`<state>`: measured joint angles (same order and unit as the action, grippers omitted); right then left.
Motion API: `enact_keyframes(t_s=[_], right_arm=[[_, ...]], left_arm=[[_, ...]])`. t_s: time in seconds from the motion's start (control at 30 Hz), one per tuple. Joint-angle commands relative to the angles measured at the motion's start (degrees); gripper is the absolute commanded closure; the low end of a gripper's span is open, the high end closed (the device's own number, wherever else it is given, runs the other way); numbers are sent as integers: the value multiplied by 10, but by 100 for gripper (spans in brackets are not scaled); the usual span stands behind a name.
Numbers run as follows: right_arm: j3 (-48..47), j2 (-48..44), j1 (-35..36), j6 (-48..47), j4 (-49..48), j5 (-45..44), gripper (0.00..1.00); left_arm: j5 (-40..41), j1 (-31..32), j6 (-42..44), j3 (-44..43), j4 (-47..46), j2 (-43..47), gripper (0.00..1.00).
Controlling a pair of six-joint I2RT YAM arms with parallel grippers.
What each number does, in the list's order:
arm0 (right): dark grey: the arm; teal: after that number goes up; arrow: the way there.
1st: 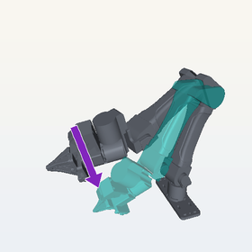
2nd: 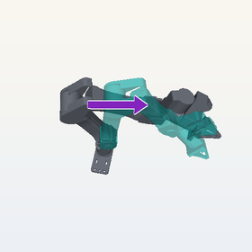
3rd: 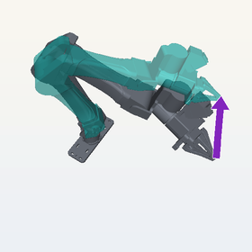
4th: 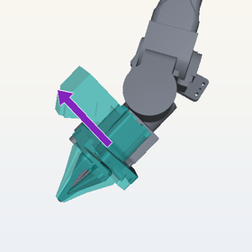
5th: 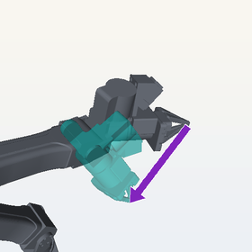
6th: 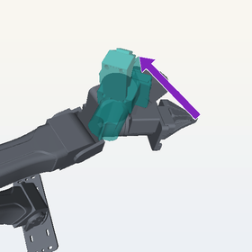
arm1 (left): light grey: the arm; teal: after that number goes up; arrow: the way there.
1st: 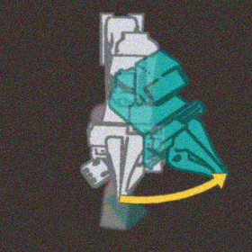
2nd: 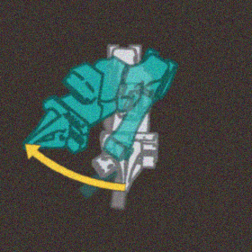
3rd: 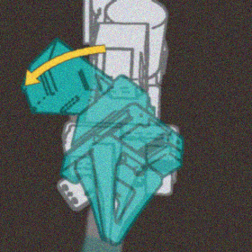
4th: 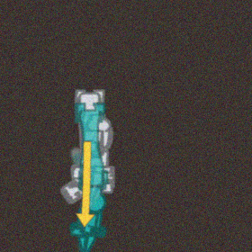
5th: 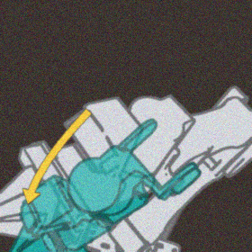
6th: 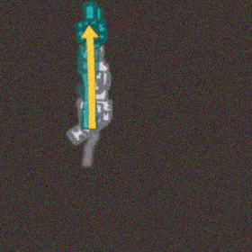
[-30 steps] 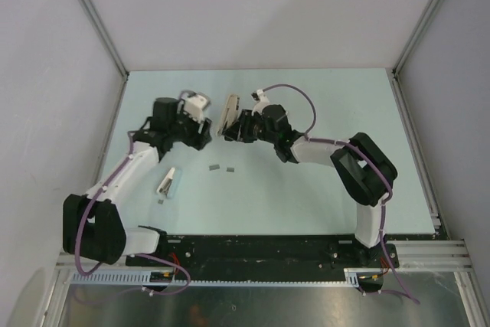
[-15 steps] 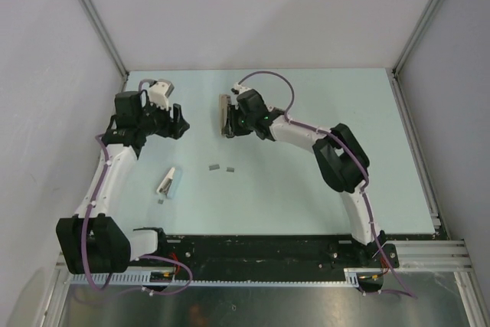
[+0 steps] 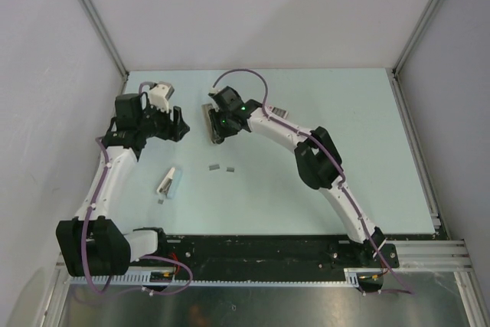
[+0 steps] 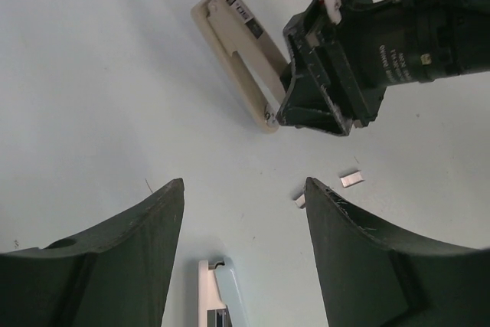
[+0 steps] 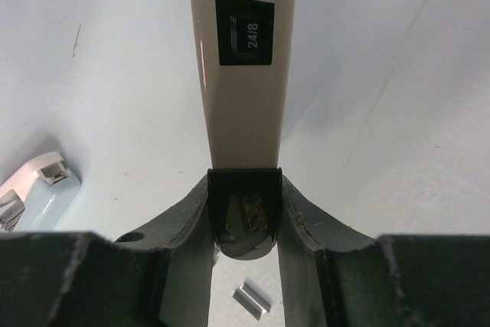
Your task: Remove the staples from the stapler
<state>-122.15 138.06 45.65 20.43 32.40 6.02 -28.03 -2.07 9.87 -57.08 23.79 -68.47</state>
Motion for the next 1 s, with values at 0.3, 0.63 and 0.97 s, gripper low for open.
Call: enact_keyframes(t_s=[0.3,0.63,0.97], right_arm=[[-99,42,12,-10,58,1,47],[-69,-13,-3,-2,16,25,28],[-28,-71,-126,-16,-29,-45,22]], left_arm=[[-7,-5,-21,-4,2,9,31],[-4,-5,-21,-2,2,-4,31],[0,-6,-12,2,2,1,31]])
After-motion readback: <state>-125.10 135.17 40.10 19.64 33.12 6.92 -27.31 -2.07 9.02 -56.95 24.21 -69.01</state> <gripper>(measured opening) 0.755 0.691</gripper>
